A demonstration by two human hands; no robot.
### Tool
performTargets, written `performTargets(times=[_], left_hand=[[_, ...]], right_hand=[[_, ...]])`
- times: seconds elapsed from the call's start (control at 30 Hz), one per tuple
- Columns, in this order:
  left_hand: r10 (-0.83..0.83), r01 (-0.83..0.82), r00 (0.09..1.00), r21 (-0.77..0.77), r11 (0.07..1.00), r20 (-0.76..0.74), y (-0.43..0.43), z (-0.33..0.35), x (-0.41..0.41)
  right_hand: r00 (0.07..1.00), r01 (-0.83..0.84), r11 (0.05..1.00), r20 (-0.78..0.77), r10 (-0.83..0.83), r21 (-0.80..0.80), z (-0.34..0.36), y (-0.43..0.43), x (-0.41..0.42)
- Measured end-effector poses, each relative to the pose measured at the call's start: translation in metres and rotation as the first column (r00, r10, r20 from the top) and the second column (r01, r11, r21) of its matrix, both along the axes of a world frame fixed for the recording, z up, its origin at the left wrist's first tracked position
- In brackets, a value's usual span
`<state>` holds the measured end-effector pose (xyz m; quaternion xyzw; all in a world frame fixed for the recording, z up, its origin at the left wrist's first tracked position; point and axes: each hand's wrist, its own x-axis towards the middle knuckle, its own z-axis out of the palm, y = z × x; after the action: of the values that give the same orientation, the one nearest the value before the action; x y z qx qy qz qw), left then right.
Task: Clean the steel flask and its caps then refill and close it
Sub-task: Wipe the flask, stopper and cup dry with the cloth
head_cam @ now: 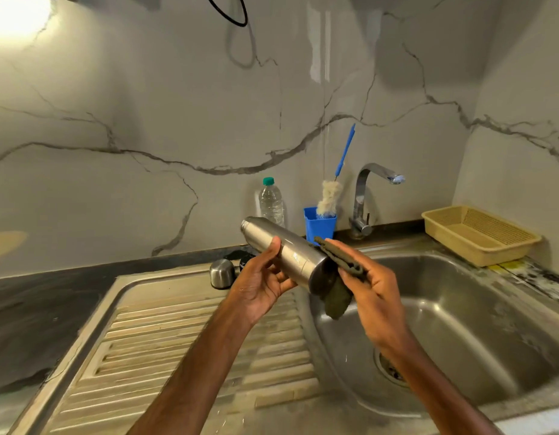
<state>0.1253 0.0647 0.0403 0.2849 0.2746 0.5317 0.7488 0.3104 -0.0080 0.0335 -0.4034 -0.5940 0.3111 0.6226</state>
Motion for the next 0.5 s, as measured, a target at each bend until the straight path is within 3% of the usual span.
performTargets(times=[0.13,0.23,0.3,0.4,0.5], left_hand=[[0.077,-0.075,0.994,-0.029,0.997,0.080,0.001,0.000,0.007],[0.072,-0.067,0.990,-0.039,0.997,0.120,0.001,0.000,0.007],[0.074,-0.070,0.987,-0.034,0.997,0.146,0.001,0.001,0.008],[0.105,-0.099,0.983,-0.051,0.994,0.151,-0.004,0.002,0.016],[0.107,-0.096,0.982,-0.082,0.992,0.153,-0.007,0.000,0.022]], right_hand=[[0.933,0.074,0.974,0.329,-0.143,0.214,-0.015,-0.006,-0.021],[0.842,-0.060,0.930,0.518,-0.148,0.363,-0.024,-0.007,-0.034],[0.861,-0.035,0.936,0.486,-0.150,0.351,-0.024,0.001,-0.028],[0.913,0.225,0.954,0.300,-0.277,0.196,-0.020,0.020,-0.011],[0.896,0.197,0.942,0.340,-0.285,0.270,-0.024,0.013,-0.015]])
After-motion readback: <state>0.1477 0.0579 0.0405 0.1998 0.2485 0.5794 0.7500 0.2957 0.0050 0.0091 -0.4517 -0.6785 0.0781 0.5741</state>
